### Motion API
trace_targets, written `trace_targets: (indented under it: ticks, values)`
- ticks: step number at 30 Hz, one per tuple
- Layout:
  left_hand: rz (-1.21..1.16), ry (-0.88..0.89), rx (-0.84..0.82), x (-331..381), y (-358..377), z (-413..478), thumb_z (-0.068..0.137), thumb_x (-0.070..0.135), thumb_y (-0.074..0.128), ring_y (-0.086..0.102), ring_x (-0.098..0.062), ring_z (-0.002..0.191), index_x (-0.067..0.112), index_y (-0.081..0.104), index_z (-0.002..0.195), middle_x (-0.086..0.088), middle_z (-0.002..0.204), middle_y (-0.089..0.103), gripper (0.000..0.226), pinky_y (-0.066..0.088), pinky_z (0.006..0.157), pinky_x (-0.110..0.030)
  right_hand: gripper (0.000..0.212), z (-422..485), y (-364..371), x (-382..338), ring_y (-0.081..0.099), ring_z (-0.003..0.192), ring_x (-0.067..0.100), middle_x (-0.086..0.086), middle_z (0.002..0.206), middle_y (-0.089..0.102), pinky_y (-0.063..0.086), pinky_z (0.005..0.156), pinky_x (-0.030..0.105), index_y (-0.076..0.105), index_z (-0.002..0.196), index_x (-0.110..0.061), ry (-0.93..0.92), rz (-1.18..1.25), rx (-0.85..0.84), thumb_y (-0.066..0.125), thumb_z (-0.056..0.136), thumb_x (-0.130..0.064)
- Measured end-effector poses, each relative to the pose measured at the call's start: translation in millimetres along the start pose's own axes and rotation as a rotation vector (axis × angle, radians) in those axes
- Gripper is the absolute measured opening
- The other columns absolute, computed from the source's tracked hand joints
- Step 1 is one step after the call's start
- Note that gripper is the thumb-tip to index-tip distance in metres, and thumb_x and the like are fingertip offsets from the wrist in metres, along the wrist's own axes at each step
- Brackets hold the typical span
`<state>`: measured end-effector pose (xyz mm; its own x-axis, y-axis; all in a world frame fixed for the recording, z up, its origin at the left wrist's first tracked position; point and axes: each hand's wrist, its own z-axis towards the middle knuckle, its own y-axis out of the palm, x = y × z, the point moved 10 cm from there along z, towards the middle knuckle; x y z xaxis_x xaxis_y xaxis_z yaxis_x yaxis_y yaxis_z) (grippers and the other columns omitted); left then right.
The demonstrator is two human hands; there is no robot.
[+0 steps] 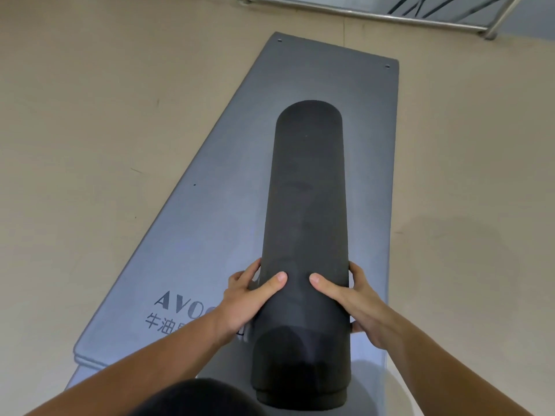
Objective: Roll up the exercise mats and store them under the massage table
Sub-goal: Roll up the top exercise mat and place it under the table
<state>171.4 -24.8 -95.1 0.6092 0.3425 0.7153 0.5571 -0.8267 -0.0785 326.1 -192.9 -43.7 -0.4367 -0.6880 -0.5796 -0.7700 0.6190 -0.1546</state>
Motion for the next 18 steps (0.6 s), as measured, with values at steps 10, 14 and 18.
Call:
trace_targets:
  ticks: [10, 14, 18]
  values:
    - [-0.155, -0.126, -0.241, 21.7, 40.1, -17.7, 0.062, 0.065, 0.099, 0.079, -0.016, 0.112, 0.027, 0.056, 0.141, 0.005, 0.127, 0.079, 0.098, 0.063, 0.100, -0.040, 0.104, -5.7, -6.1, 2.5, 0.069, 0.110, 0.017, -0.013, 0.128, 0.066, 0.058, 0.078, 0.035, 0.042, 0.146, -0.044, -0.062, 0.133, -0.001, 0.094, 0.058, -0.061]
    - [-0.062, -0.073, -0.213, 74.8, 10.3, -27.5, 0.075, 0.043, 0.098, 0.082, -0.016, 0.101, 0.025, 0.067, 0.131, 0.004, 0.112, 0.084, 0.066, 0.066, 0.086, -0.037, 0.091, -11.2, 12.1, -41.0, 0.072, 0.109, 0.017, -0.014, 0.125, 0.073, 0.058, 0.082, 0.041, 0.050, 0.140, -0.041, -0.087, 0.132, -0.038, 0.089, 0.061, -0.066]
    - [-0.105, -0.075, -0.077, 133.8, -54.4, -65.9, 0.067, 0.048, 0.101, 0.083, -0.020, 0.095, 0.025, 0.067, 0.128, 0.002, 0.107, 0.085, 0.074, 0.067, 0.083, -0.042, 0.093, -41.3, 42.2, -116.0, 0.071, 0.108, 0.017, -0.014, 0.124, 0.072, 0.057, 0.083, 0.044, 0.050, 0.138, -0.042, -0.105, 0.051, -0.079, 0.085, 0.057, -0.073]
